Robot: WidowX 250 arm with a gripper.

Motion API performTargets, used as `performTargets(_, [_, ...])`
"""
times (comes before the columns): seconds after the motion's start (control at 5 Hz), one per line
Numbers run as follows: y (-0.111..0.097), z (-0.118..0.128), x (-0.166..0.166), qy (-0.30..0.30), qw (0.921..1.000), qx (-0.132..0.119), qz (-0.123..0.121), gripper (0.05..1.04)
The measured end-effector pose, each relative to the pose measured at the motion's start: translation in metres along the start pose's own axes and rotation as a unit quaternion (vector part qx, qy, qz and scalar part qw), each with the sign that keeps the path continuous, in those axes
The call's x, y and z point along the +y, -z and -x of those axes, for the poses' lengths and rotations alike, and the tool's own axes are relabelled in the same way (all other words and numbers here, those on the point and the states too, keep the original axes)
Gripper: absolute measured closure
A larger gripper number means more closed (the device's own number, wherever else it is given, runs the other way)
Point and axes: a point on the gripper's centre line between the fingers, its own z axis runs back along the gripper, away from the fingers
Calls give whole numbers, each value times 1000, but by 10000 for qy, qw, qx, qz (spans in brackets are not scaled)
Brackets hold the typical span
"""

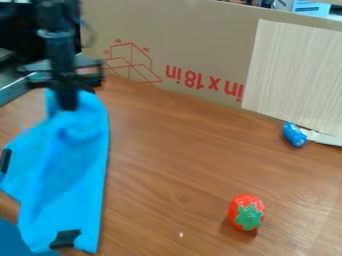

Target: Unfold the cloth from left to right

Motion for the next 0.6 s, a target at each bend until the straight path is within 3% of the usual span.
performTargets(0.6, [5,31,-102,-415,9981,455,27,1032])
